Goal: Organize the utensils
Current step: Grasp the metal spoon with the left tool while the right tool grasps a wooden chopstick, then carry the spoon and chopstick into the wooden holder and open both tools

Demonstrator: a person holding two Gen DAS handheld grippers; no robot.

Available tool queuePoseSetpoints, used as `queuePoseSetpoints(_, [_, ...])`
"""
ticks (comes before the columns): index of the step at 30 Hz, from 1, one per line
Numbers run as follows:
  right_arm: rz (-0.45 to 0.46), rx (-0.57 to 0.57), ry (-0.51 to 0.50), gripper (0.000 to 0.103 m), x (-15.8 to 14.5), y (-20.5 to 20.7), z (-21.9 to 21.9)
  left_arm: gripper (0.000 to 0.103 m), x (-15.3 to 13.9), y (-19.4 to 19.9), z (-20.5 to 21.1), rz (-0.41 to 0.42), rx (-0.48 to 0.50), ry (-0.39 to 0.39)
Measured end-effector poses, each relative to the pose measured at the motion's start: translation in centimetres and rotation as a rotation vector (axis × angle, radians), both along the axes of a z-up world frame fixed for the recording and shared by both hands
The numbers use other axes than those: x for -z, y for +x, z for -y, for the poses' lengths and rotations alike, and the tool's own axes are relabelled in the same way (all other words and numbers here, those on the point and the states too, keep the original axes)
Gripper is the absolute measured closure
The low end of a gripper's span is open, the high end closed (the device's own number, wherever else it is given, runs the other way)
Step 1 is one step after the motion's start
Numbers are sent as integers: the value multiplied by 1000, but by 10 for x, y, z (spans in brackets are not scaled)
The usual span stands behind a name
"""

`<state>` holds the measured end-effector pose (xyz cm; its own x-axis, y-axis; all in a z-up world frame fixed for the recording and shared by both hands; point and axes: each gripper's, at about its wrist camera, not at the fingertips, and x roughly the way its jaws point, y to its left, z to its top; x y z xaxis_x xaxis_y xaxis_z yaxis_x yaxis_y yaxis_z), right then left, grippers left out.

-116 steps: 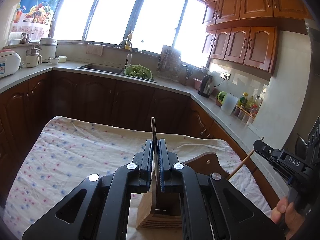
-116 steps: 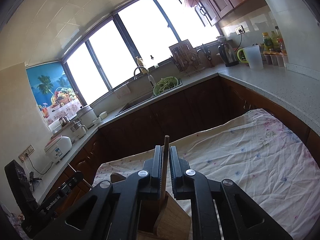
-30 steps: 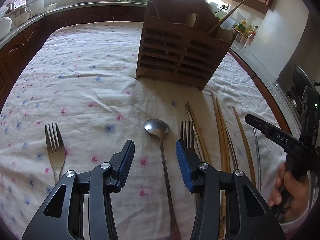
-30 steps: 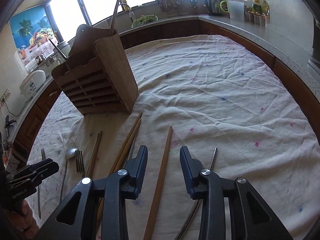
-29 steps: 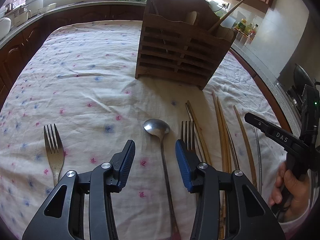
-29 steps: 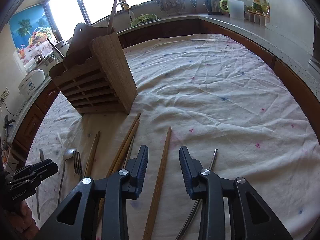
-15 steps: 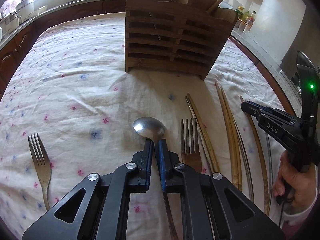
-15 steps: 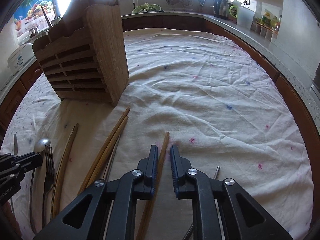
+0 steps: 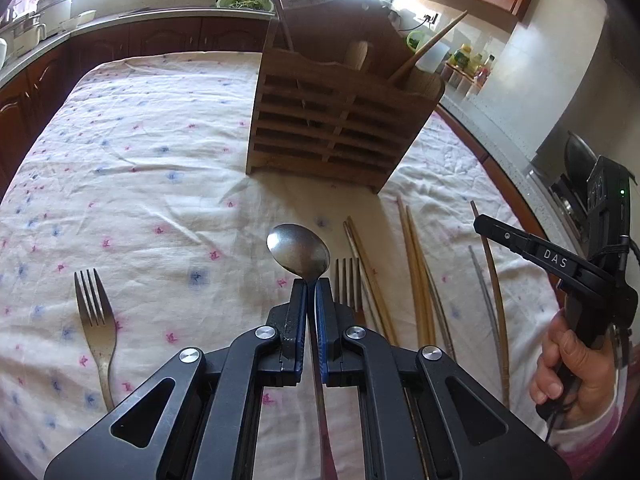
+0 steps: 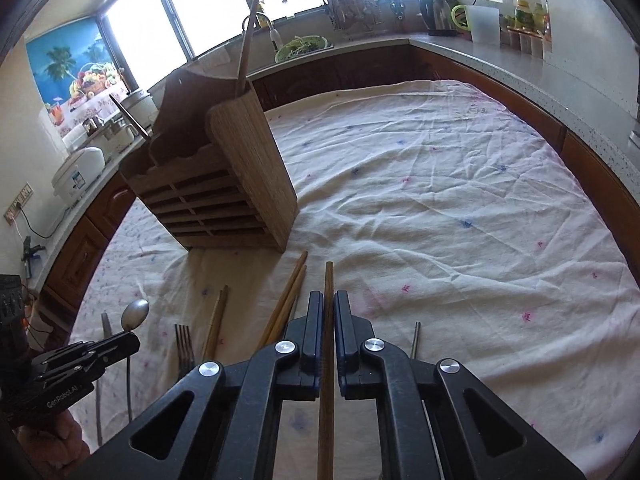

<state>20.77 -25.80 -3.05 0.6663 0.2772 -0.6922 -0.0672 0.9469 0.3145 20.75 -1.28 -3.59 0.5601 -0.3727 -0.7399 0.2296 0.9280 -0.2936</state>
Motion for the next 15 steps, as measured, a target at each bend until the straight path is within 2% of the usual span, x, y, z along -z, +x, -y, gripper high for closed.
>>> queuePoseSetpoints(5, [63,-7,47,98,-29,-17,2,99,-25,-14,-10,54,-1,-52])
queuePoseSetpoints(15, [188,-8,97,98,-80,-46,4,101,-67,-37,-24,168,-20,-95])
